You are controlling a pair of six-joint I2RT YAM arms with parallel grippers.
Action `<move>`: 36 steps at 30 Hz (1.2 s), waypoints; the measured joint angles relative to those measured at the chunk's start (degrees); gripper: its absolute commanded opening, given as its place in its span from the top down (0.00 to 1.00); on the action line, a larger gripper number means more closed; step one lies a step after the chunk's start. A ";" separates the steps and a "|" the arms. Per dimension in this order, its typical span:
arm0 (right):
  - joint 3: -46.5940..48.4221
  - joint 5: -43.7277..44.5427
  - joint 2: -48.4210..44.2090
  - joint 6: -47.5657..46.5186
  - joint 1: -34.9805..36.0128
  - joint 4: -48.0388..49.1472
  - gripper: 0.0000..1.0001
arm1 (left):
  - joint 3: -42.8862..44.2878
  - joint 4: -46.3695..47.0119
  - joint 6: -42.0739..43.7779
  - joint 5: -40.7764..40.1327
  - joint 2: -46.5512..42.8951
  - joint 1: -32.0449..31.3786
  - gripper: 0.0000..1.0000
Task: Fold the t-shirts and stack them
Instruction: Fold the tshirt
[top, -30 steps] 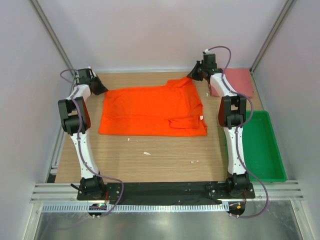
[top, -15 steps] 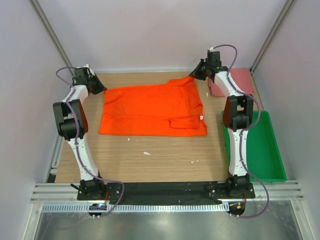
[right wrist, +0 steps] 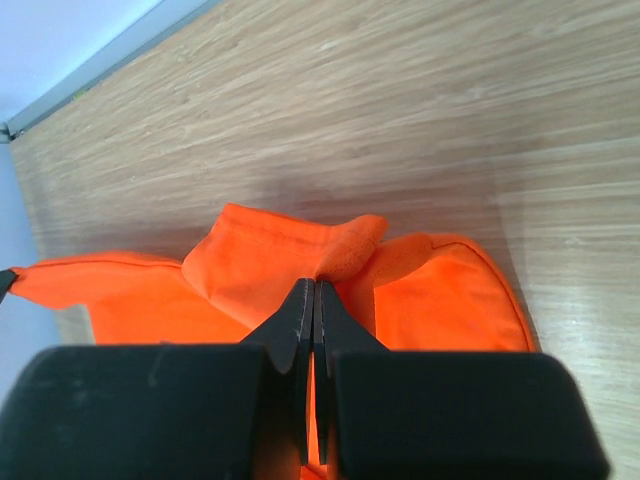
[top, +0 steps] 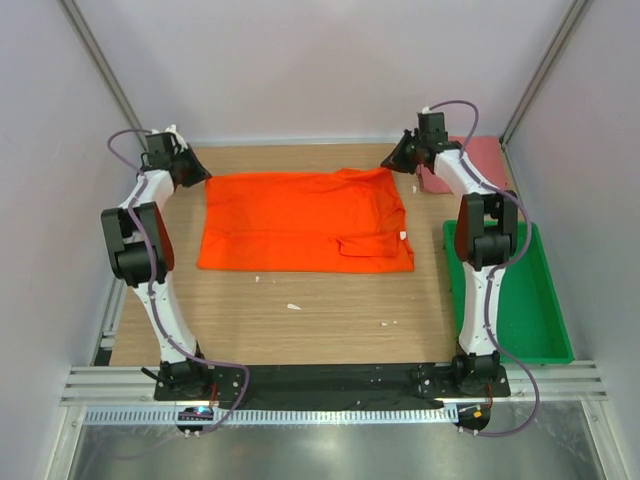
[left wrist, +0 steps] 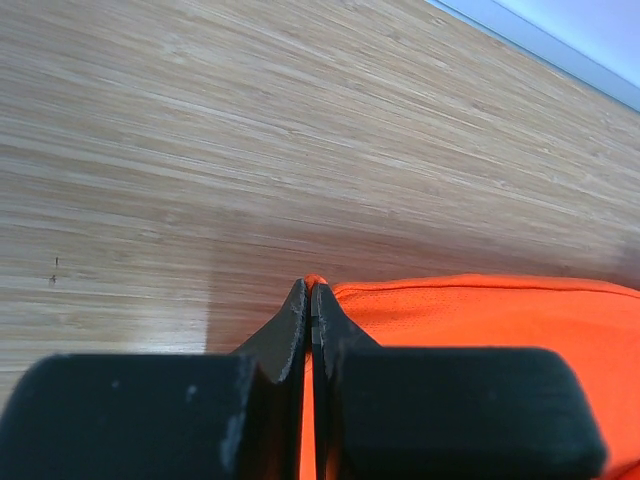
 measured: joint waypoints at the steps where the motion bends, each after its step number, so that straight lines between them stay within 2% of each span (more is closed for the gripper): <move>1: -0.61 -0.15 -0.46 -0.04 -0.02 0.09 0.99 | 0.00 -0.07 0.26 0.02 -0.15 0.00 1.00; 11: -7.80 -1.05 -6.32 -0.15 -0.42 0.13 0.99 | -1.44 -1.16 3.91 1.81 -2.23 0.00 1.00; 23: -16.81 -2.67 -13.03 3.02 -0.50 1.18 0.99 | -3.23 -1.97 4.26 2.32 -2.60 0.00 1.00; 36: -24.09 -3.87 -16.24 4.85 0.63 1.20 0.99 | -8.20 -1.75 5.70 1.22 -6.51 0.66 1.00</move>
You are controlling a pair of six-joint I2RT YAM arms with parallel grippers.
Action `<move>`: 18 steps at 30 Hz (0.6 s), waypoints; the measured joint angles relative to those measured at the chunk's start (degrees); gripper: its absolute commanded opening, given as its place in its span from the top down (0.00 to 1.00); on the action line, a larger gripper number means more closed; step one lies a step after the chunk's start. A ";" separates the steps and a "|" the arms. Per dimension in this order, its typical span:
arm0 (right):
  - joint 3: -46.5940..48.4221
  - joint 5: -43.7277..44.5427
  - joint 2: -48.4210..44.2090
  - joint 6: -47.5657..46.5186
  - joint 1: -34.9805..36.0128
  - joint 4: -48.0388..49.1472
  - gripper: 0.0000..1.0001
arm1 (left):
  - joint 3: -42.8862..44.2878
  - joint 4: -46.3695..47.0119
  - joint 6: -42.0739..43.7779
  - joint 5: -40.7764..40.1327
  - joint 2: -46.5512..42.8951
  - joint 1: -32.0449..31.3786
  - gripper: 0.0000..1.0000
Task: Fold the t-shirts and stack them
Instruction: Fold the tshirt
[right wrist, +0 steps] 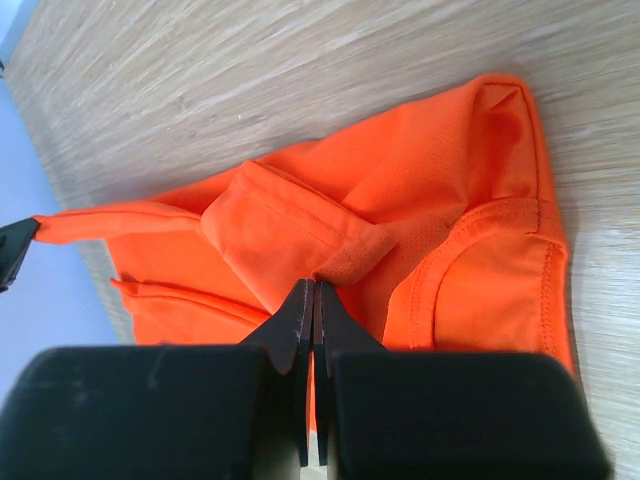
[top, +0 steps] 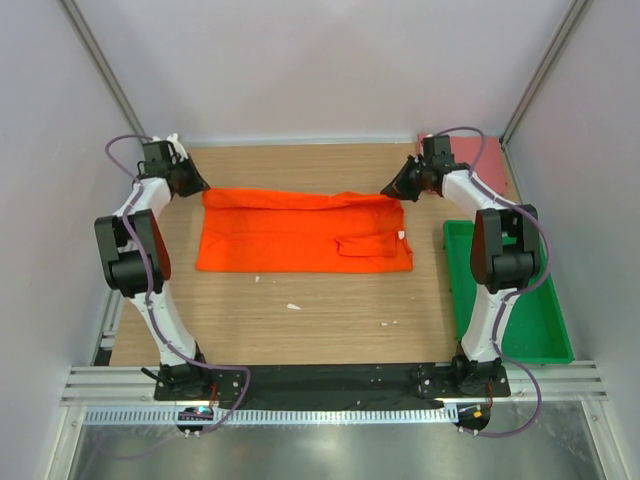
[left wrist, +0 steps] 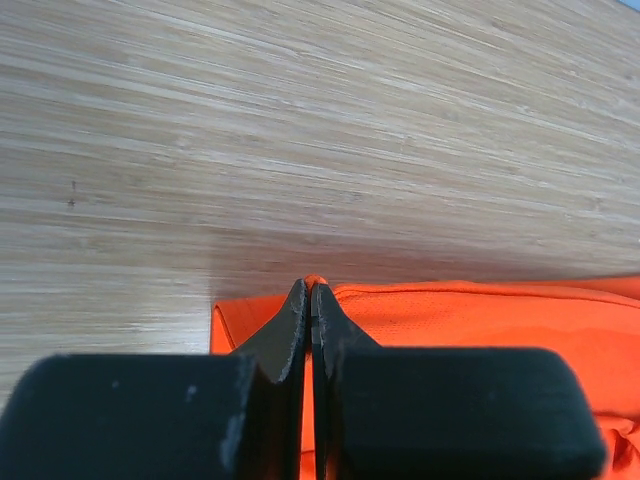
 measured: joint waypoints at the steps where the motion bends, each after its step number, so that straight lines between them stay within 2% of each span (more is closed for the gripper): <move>1: -0.04 0.00 0.00 0.00 0.24 -0.02 0.99 | -0.07 0.28 0.00 -0.07 -0.07 0.13 1.00; 18: -5.38 -0.44 -1.88 -0.13 1.55 -0.26 0.99 | -4.17 1.31 -0.22 -0.81 -0.52 0.59 1.00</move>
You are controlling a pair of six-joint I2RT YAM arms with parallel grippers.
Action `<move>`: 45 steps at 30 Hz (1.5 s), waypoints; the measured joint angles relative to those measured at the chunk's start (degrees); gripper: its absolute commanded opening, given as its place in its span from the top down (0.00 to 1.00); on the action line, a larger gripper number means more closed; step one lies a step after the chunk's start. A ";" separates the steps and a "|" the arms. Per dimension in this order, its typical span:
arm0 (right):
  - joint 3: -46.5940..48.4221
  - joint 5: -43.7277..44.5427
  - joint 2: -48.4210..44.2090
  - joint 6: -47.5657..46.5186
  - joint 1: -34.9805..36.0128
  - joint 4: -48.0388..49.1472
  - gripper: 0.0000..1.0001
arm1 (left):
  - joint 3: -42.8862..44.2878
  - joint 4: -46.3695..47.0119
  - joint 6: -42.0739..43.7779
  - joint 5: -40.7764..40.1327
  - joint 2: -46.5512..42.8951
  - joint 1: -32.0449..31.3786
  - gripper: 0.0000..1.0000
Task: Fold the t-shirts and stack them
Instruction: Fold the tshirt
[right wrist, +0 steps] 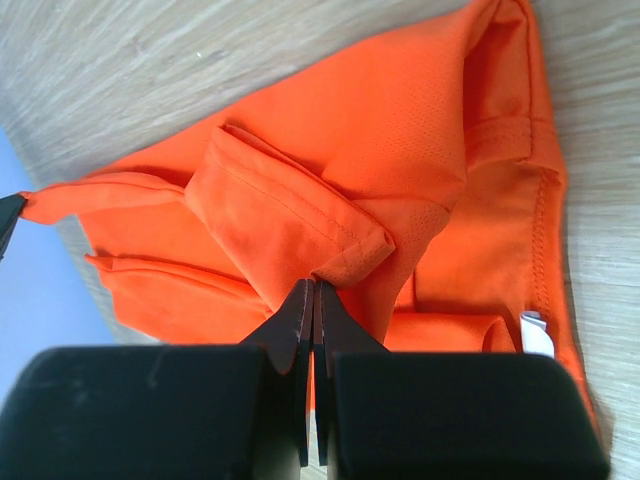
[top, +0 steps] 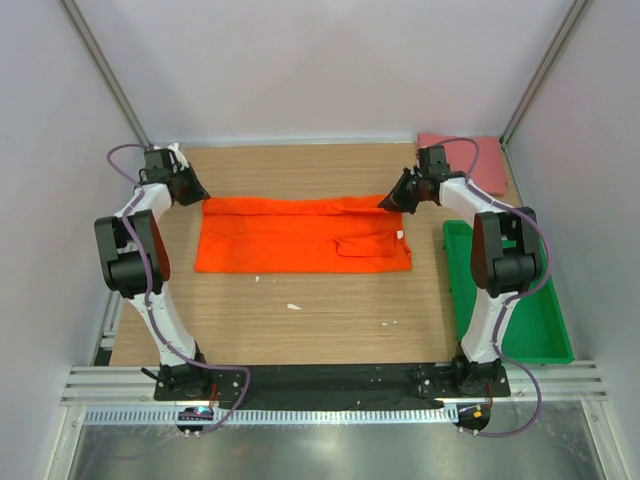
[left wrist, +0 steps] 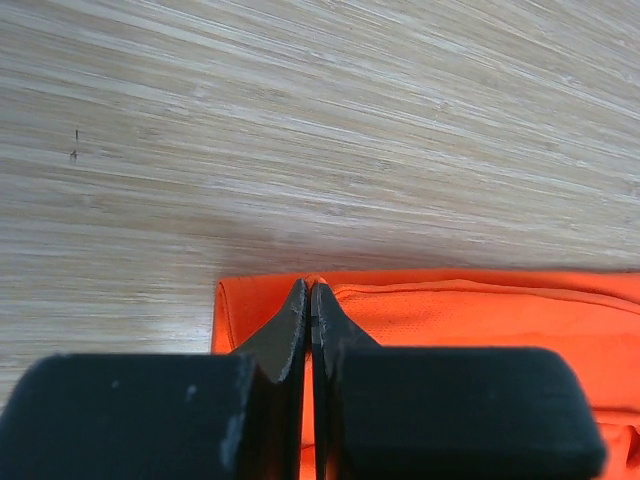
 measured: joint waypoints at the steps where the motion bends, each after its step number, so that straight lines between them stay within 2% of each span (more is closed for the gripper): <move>1: -0.24 0.00 -0.02 -0.04 0.00 -0.15 0.99 | 0.00 0.02 0.00 -0.07 0.00 0.00 1.00; 16: -4.70 0.04 -3.78 -1.70 0.00 -0.59 0.99 | -2.71 -0.42 0.13 -1.40 -0.39 1.03 1.00; 28: -7.08 0.28 -4.07 -2.58 0.00 -0.66 0.99 | -2.40 -5.62 -1.33 -0.61 -0.42 1.42 1.00; 30: -7.08 0.50 -4.07 -2.99 0.00 -0.79 0.99 | -2.40 -6.45 -1.20 -0.52 -0.42 1.42 0.96; 31: -7.08 0.63 -4.07 -3.15 0.00 -0.90 0.98 | -2.36 -6.91 -1.05 -0.42 -0.42 1.42 0.91; 32: -7.08 0.76 -4.04 -3.26 0.00 -1.07 0.94 | -2.34 -7.58 -0.87 -0.37 -0.42 1.42 0.78; 35: -7.04 0.90 -3.78 -4.46 0.00 -2.40 0.73 | -2.34 -9.25 -0.59 -1.57 -0.44 1.42 0.64; 36: -6.99 0.94 -3.65 -5.11 0.00 -3.08 0.71 | -2.34 -9.92 -0.76 -2.29 -0.52 1.46 0.61; 38: -6.86 1.07 -3.54 -6.80 0.00 -5.20 0.63 | -2.36 -12.02 -1.49 -4.74 -1.53 1.66 0.59; 43: -5.51 3.15 -4.26 -8.35 0.85 -7.82 0.60 | -3.69 -14.91 -4.24 -9.68 -10.03 2.10 0.61; 45: -4.44 4.52 -4.90 -8.07 2.34 -7.02 0.60 | -3.74 -13.88 -5.44 -9.68 -13.75 1.97 0.66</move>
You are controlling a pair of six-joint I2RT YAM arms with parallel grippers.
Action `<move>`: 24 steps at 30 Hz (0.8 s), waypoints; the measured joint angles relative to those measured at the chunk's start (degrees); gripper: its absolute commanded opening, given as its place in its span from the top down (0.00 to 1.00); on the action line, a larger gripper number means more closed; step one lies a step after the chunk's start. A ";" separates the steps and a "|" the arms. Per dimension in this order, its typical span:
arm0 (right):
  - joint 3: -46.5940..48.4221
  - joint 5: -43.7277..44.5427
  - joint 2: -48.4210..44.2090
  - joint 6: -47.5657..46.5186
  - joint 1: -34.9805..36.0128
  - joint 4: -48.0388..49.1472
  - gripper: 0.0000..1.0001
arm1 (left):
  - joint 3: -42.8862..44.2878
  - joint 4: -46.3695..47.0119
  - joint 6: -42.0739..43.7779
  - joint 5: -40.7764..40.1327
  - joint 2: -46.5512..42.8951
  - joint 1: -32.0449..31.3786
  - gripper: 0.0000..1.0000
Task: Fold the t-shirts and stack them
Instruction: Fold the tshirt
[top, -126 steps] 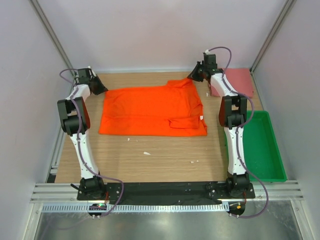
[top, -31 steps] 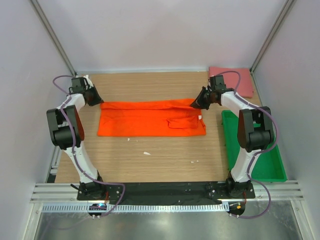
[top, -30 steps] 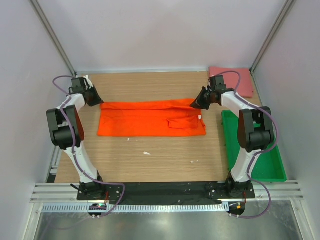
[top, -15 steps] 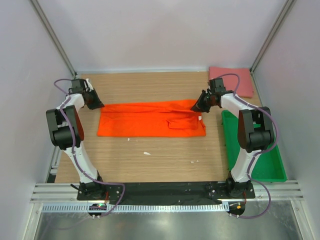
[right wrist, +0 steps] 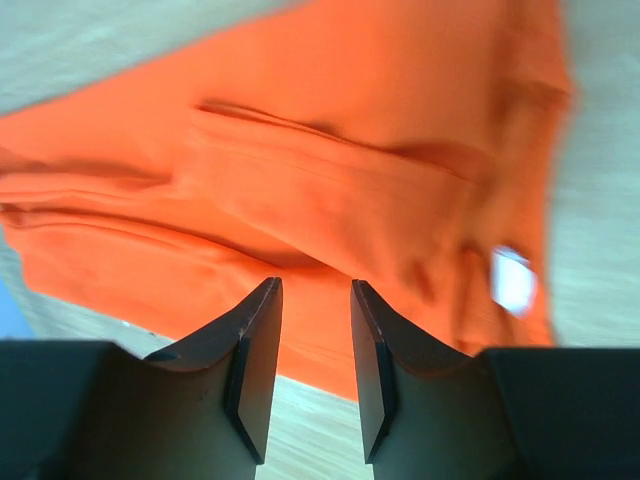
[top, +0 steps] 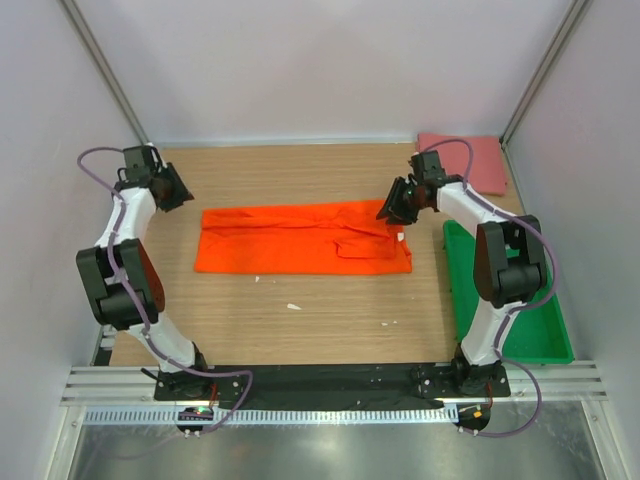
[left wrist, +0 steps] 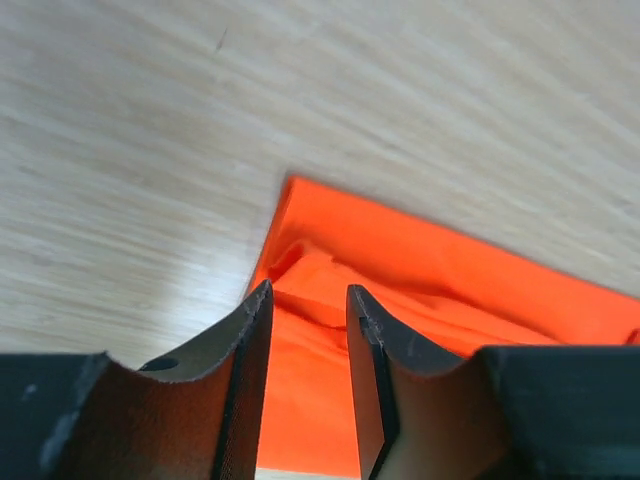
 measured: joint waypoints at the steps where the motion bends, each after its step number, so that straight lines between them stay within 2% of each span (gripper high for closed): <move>1: 0.94 0.46 -0.09 0.50 0.96 0.90 0.60 | 0.26 0.85 -0.50 0.57 -0.98 -0.20 0.67; 4: 5.97 0.33 2.27 3.76 4.46 5.44 0.63 | 4.59 2.32 -1.66 5.38 1.99 -1.75 0.72; 7: 17.77 -0.70 11.23 8.13 8.66 10.47 0.67 | 9.97 3.87 -2.43 10.93 9.77 -4.00 0.73; 8: 21.18 -1.16 14.36 9.44 9.81 11.69 0.73 | 11.17 4.13 -2.75 12.76 12.83 -4.90 0.75; 9: 24.87 -1.60 17.97 11.02 11.10 13.66 0.74 | 11.72 4.20 -3.13 14.36 15.41 -5.60 0.76; 13: 33.31 -3.17 28.55 17.25 14.91 16.81 0.80 | 11.98 3.10 -3.63 18.67 22.69 -7.56 0.80; 18: 34.01 -4.79 33.29 21.59 18.21 16.87 0.85 | 11.26 1.44 -3.82 19.76 24.00 -7.69 0.83; 24: 26.45 -6.56 31.34 23.32 19.34 19.56 0.86 | 4.42 0.66 -3.82 17.27 17.99 -7.52 0.84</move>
